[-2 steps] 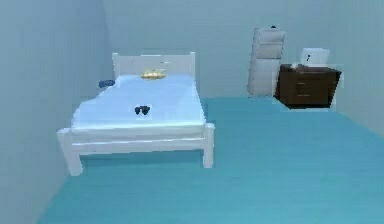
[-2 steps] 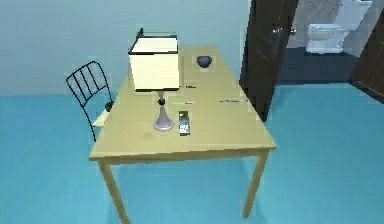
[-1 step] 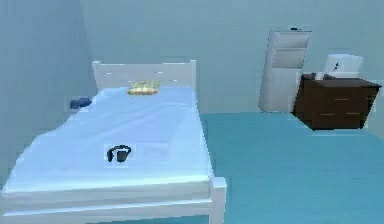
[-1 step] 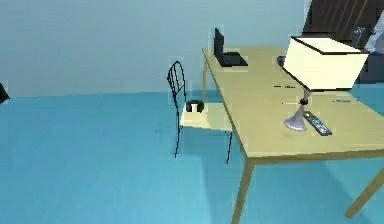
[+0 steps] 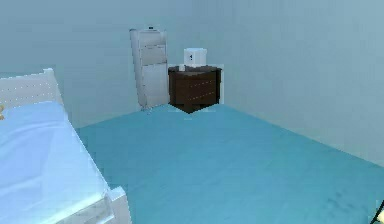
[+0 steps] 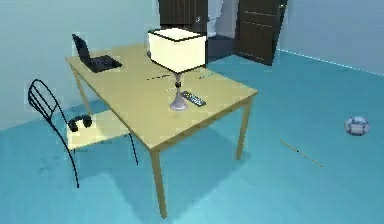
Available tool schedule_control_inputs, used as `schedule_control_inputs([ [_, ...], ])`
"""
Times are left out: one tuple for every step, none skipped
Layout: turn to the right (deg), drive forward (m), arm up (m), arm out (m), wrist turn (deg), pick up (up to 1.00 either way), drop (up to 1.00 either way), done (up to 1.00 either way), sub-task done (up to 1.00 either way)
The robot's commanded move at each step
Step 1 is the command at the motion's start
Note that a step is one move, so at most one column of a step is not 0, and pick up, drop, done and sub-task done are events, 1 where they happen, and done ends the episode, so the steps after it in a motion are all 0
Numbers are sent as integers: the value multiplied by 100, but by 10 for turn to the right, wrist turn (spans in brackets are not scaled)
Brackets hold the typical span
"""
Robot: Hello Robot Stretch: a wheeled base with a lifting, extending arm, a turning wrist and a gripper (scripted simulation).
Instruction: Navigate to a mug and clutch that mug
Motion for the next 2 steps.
schedule_control_inputs([
  [0, 100, 0, 0, 0, 0, 0, 0, 0],
  [0, 100, 0, 0, 0, 0, 0, 0, 0],
])
